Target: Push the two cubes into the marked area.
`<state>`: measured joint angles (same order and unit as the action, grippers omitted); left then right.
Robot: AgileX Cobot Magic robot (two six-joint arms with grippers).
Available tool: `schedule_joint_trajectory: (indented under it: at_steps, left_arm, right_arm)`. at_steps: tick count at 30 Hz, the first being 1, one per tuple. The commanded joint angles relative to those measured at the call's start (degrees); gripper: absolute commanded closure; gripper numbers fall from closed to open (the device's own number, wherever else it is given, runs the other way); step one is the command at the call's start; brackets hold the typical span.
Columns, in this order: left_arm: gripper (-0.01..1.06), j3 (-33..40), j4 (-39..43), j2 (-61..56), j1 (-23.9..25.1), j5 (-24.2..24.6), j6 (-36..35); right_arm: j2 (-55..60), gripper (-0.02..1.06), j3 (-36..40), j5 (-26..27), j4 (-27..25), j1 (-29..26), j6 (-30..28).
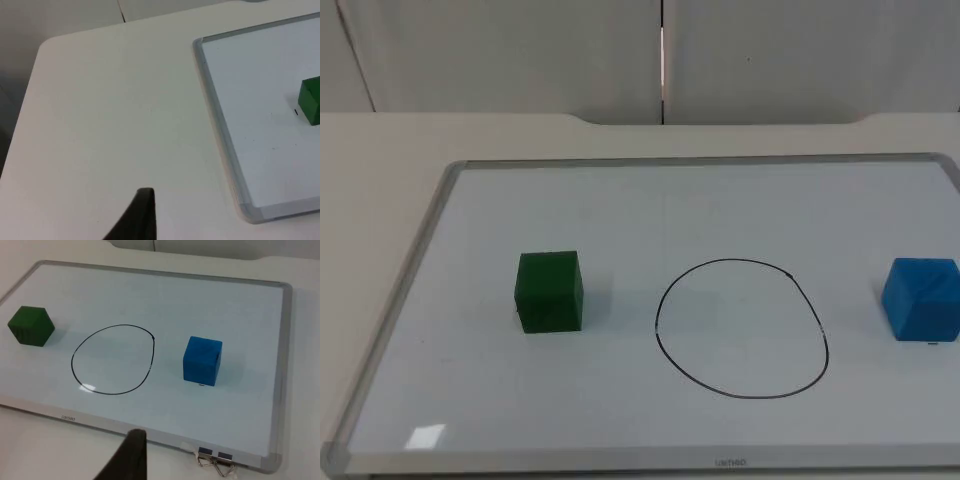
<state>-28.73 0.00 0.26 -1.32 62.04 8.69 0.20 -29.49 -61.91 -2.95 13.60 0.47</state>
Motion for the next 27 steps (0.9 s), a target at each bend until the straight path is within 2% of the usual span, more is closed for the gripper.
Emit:
schedule_joint_trajectory:
  at_steps: [1, 10, 14, 16, 17, 19, 20, 21, 22, 24, 26, 27]
  left_arm:
    - [0.02, 0.36, -0.50, 0.24, -0.35, -0.57, 0.02]
    - [0.12, -6.23, -1.05, 7.63, -0.35, -1.91, 0.02]
    - [0.16, -8.97, -2.74, 12.04, -0.35, -4.10, 0.02]
    - [0.27, -9.96, -5.61, 15.08, -0.35, -6.10, 0.97]
    - [0.27, -9.96, -5.61, 15.08, -0.35, -6.10, 0.97]
    - [0.43, -10.42, -10.80, 18.24, -0.35, -8.04, 4.58]
    - [0.56, -10.47, -15.09, 20.14, -0.35, -9.50, 8.18]
    - [0.60, -10.47, -16.86, 20.86, -0.35, -9.94, 9.87]
    - [0.60, -10.47, -16.86, 20.86, -0.35, -9.94, 9.87]
    - [0.77, -10.47, -25.07, 24.59, -0.35, -11.51, 16.07]
    - [0.84, -10.47, -30.31, 27.20, -0.35, -12.68, 18.90]
    - [0.84, -10.47, -30.31, 27.20, -0.35, -12.68, 18.90]
  right_arm:
    - [-0.20, 0.00, 0.02, 0.31, 0.43, -0.28, 0.07]
    - [-0.20, 0.00, 0.02, 0.31, 0.43, -0.28, 0.07]
    - [-0.20, 0.00, 0.02, 0.31, 0.43, -0.28, 0.07]
    - [-0.20, 0.00, 0.02, 0.31, 0.43, -0.28, 0.07]
    - [-0.20, 0.00, 0.02, 0.31, 0.43, -0.28, 0.07]
    - [-0.20, 0.00, 0.02, 0.31, 0.43, -0.28, 0.07]
    - [-0.20, 0.00, 0.02, 0.19, 0.41, -0.28, 0.07]
    - [-0.20, 0.00, 0.02, 0.19, 0.41, -0.28, 0.07]
    - [-0.20, 0.00, 0.02, 0.19, 0.41, -0.28, 0.07]
    - [-0.20, 0.00, 0.02, 0.19, 0.41, -0.28, 0.07]
    - [-0.20, 0.00, 0.02, 0.19, 0.41, -0.28, 0.07]
    - [-0.20, 0.00, 0.02, 0.19, 0.41, -0.28, 0.07]
